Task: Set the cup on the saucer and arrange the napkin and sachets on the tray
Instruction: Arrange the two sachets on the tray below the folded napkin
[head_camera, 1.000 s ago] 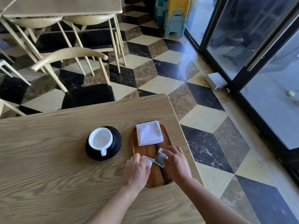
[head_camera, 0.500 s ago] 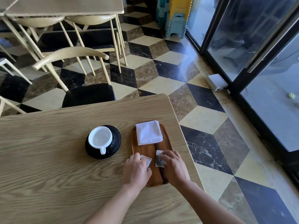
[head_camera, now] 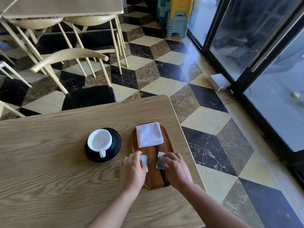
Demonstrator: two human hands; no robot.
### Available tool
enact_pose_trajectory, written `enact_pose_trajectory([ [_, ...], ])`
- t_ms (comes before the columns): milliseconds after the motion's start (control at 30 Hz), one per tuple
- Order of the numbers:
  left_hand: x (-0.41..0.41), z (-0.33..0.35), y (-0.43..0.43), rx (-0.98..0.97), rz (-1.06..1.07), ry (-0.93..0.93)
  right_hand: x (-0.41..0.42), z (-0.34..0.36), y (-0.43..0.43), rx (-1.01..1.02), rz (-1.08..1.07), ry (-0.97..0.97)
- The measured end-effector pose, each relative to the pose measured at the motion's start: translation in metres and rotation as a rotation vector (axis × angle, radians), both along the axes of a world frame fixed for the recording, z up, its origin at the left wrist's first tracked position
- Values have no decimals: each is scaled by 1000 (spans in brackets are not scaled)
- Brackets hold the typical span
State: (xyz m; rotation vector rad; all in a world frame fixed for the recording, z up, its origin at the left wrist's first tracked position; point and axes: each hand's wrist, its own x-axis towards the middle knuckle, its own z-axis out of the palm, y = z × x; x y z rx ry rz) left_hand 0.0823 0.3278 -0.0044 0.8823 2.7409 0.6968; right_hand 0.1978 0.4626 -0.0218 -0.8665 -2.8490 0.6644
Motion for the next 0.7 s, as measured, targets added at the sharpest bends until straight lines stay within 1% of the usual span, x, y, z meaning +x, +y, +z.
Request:
enact_pose_trajectory([
  [133, -1, -8, -12, 37, 3, 48, -1, 0, 0, 0, -3, -3],
  [200, -2, -13, -17, 38, -72, 101, -1, 0, 0, 9, -5, -3],
  [300, -1, -19, -22, -28, -208, 172, 0, 0, 0, 24, 8, -21],
  [467, -6, -23, -19, -74, -342, 297, 0, 1, 1, 31, 36, -64],
  [567, -7, -24, -20, -58, -323, 303, -1, 1, 2, 31, 38, -68],
  [633, -5, -24, -20, -30, -299, 275, -1, 1, 2, 24, 29, -61],
  [700, -1, -24, -17, -48, -325, 240, -1, 0, 2, 26, 36, -68],
])
